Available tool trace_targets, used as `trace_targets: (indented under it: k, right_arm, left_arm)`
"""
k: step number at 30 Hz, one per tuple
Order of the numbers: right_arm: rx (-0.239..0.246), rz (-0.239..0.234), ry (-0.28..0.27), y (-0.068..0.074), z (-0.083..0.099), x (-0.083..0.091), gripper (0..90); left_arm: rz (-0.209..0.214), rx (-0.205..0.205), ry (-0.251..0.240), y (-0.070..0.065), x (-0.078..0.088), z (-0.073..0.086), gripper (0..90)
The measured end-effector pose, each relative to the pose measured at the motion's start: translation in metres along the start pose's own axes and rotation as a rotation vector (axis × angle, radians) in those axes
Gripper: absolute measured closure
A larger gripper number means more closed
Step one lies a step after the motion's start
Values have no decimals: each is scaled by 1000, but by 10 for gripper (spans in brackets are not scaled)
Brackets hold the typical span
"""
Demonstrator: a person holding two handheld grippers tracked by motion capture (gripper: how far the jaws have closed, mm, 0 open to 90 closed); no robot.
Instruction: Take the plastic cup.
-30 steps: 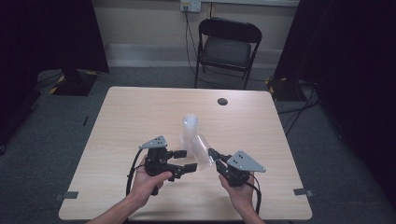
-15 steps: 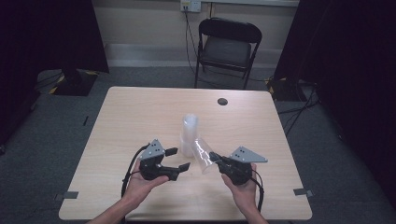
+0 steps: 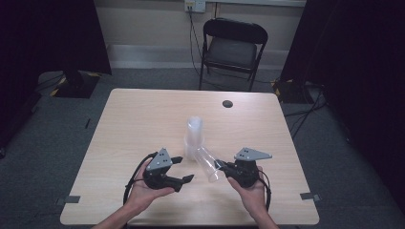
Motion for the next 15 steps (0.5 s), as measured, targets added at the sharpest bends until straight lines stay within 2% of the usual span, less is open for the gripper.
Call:
trace_targets:
  k: [2, 3, 4, 5, 6, 9, 13, 15]
  right_arm:
    - [3, -7, 18, 0, 0, 0, 896]
    - [5, -16, 79, 1, 2, -1, 896]
    - [5, -16, 79, 1, 2, -1, 896]
    - [3, -27, 119, 3, 3, -2, 897]
    - [6, -35, 136, 3, 4, -2, 897]
    - [11, -56, 180, 7, 7, -4, 897]
    - [14, -76, 213, 9, 9, -6, 897]
    - [11, -77, 230, 8, 10, -7, 896]
  left_arm:
    - [-7, -9, 6, 1, 0, 1, 261]
    - [-22, -19, 15, 1, -1, 3, 264]
    - [-22, -19, 15, 1, -1, 3, 264]
    - [-22, -32, 25, 1, -1, 6, 264]
    - [-25, -42, 30, 0, -2, 6, 266]
    - [-15, -55, 35, -2, -4, 7, 250]
    - [-33, -73, 60, -3, -6, 8, 160]
    - [-28, -84, 60, -3, -7, 8, 159]
Point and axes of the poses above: each handheld gripper's, and its own axes: x roughly backward along the jaws, z roughly out of its underside, y roughly to its left, the point moved 6 cm from there along -x, roughly forward along the jaws, and after that the axes turned 10 degrees about z, right-handed, at the moved point
